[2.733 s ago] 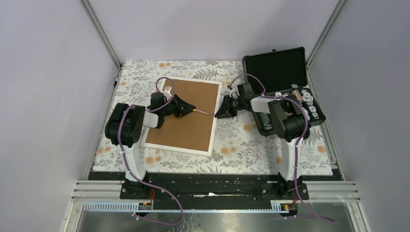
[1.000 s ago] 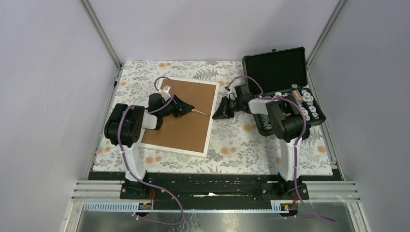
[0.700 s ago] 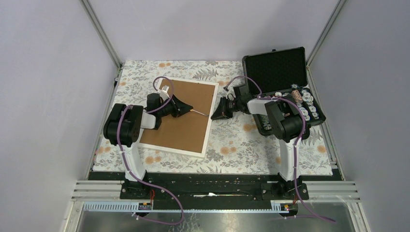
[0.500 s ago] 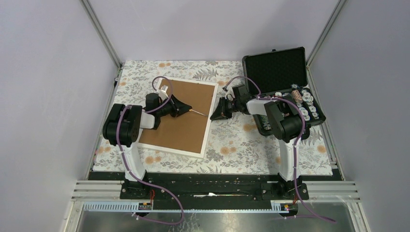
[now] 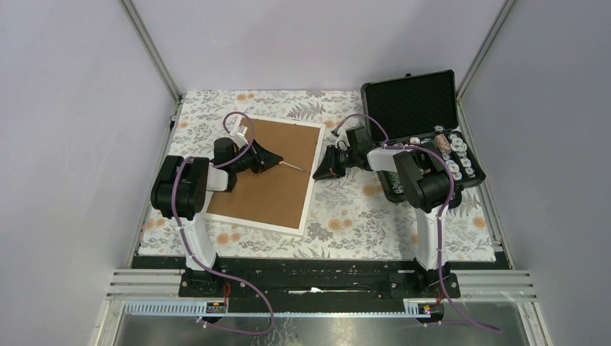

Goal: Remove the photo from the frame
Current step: Release the photo frame item from the photo frame.

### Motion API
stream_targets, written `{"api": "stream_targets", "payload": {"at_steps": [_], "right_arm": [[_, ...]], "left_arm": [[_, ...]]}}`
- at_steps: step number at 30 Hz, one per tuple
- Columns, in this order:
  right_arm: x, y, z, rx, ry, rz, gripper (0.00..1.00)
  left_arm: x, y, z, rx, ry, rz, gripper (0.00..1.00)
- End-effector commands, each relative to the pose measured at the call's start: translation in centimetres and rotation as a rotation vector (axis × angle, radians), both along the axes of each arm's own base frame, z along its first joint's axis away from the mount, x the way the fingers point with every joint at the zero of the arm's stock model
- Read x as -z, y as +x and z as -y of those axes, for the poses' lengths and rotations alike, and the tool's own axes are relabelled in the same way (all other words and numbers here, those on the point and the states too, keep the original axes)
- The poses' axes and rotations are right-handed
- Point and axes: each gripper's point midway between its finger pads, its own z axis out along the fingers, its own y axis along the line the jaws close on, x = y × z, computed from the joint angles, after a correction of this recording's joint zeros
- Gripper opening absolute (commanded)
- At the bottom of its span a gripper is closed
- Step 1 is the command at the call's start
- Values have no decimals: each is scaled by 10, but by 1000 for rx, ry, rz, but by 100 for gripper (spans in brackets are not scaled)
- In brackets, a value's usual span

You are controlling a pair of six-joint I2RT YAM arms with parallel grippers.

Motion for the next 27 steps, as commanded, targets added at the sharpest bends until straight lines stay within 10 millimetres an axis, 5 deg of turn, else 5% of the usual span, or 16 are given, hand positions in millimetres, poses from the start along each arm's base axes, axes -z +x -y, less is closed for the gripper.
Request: {"api": "stream_targets", "payload": {"at_steps": [1,27], "right_arm": [[22,-15,-4,-23,-45,-47,25],[30,-9,-8,-18,-55,-50,26]], "left_arm": [[-11,6,3,27,35,93,0],[20,-40,38,168,37,-14,0]]}}
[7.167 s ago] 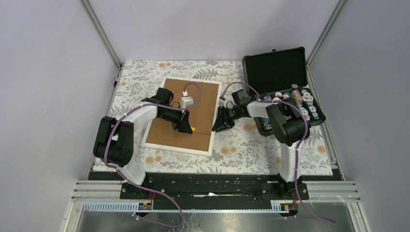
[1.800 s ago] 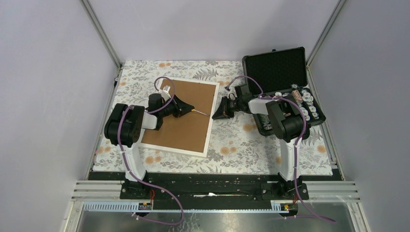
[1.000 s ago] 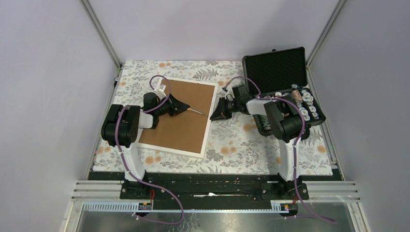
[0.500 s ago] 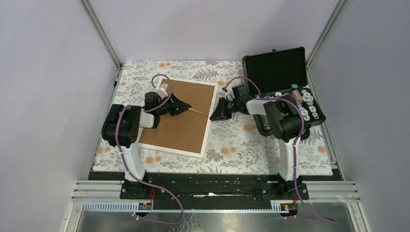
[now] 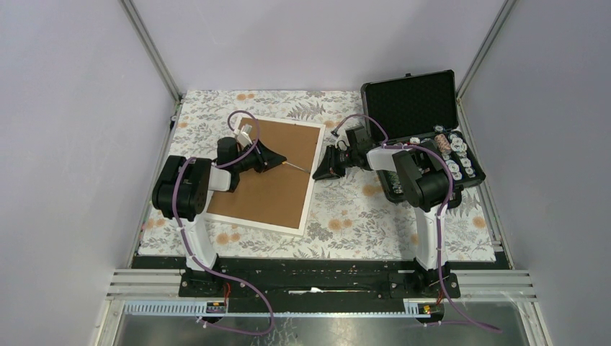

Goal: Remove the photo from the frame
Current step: Release the photo frame item from the photo frame.

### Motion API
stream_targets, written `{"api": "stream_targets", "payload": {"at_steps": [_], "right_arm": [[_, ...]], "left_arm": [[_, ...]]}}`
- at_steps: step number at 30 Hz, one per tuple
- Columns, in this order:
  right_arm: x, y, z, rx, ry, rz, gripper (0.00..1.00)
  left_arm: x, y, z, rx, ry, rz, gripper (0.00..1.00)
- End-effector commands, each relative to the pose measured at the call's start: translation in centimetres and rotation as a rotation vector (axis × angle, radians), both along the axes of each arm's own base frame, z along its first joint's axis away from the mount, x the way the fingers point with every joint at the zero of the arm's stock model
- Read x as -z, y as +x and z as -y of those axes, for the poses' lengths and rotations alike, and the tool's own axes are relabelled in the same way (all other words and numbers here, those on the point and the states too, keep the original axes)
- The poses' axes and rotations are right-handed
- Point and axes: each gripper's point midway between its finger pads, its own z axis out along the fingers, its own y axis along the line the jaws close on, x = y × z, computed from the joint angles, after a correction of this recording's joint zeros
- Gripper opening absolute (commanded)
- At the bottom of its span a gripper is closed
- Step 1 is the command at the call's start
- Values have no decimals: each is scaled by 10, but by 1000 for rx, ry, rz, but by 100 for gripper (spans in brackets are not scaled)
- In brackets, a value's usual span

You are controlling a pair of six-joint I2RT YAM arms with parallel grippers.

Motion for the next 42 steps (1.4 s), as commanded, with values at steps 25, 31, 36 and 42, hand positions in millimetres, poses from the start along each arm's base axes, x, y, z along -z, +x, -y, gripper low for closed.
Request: {"api": "stream_targets", "payload": {"at_steps": [25,31,36,42], "right_arm": [[35,7,-19,10,-93,-16,26],[35,5,-18,14,-94,-23,26],[35,5,-18,11,-92,-26,27],[32,2,-16,1,-93,-11,27]], "left_arm": [[-38,-102,98,463,193,220,0],[-45,-109,100,493,366,360,0],[-49,-105,99,471,409,367,0],[-53,-62,63,270,144,142,0]]}}
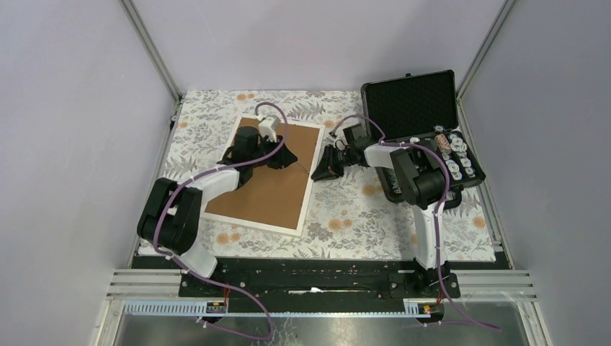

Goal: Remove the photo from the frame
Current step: Release the photo frame item from the photo frame.

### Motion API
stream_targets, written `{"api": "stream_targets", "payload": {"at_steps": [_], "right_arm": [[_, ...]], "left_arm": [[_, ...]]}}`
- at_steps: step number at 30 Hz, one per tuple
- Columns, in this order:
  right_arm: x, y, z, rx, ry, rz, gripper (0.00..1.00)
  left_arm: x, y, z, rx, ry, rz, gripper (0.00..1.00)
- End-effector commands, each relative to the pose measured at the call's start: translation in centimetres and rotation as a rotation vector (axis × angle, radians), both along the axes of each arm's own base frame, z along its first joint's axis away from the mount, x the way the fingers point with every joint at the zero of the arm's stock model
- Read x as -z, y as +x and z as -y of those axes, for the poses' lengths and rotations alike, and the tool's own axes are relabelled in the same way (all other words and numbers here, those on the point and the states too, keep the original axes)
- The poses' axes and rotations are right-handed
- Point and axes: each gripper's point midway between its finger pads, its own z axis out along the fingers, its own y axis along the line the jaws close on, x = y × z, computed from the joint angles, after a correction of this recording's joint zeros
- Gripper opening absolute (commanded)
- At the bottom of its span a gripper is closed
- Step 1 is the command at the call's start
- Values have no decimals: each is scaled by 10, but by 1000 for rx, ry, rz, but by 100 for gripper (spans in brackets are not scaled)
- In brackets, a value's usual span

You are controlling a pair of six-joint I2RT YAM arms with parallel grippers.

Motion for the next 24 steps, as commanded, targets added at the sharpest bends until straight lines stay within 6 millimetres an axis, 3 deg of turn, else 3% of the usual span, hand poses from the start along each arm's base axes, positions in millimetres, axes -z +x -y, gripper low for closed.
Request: {"api": "stream_targets", "payload": {"at_steps": [1,8,18,24], "right_arm": [[30,2,-12,-4,-85,86,27],[31,1,-11,-3,-89,84,28],[33,-2,-8,-7,-96,86,28],[32,-4,-8,-11,-93,83,28]], "left_arm": [[-6,-32,11,108,-351,-329,0],[5,-23,-1,76,-417,-403,0],[10,0,-33,-24,-397,-372,0],[24,-5,-32,-9,-398,-416,0]]}}
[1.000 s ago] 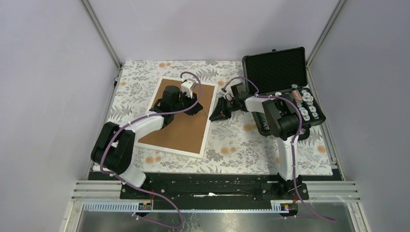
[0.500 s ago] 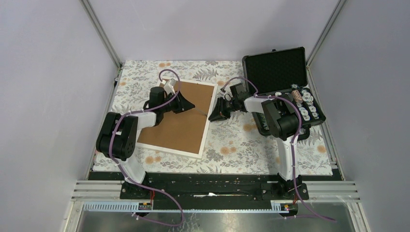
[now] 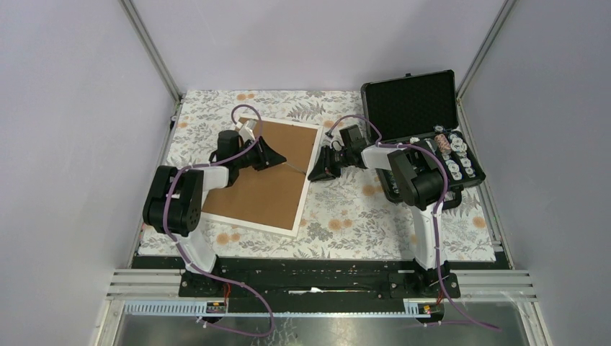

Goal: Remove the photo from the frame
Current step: Release the photo frame item from the photo frame.

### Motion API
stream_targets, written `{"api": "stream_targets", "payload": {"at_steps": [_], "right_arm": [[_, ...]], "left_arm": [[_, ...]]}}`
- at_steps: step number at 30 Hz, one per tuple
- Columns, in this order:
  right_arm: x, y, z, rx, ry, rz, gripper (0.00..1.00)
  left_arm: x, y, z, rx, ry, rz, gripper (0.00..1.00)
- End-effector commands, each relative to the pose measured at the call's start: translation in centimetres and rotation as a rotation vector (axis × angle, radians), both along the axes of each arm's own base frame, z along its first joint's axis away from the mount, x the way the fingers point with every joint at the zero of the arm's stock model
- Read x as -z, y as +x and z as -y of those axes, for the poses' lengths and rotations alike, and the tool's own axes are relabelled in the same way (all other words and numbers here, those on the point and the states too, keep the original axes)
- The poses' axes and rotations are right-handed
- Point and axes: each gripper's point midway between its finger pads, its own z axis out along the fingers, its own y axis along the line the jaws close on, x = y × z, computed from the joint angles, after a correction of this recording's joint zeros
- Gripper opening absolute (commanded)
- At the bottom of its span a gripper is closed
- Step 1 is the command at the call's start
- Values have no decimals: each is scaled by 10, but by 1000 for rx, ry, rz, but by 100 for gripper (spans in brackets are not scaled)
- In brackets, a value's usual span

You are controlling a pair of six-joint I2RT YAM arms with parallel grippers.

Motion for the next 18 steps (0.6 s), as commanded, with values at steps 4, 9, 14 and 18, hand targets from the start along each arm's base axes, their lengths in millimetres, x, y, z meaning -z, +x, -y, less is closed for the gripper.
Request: {"api": "stream_targets", "payload": {"at_steps": [4,9,14,18], "right_arm": [[30,1,-1,13,-91,45,28],[30,6,-8,17,-84,40,28],[30,11,-11,27,-84,40,28],[29,20,-16,47,-68,41,28]], "left_arm": [[-6,-30,27,158,-47,-32,0],[-12,-67,66,293,107,43,0],[-15,-94,91,371,198,100,0],[-17,-107,111,430,240,140,0]]}}
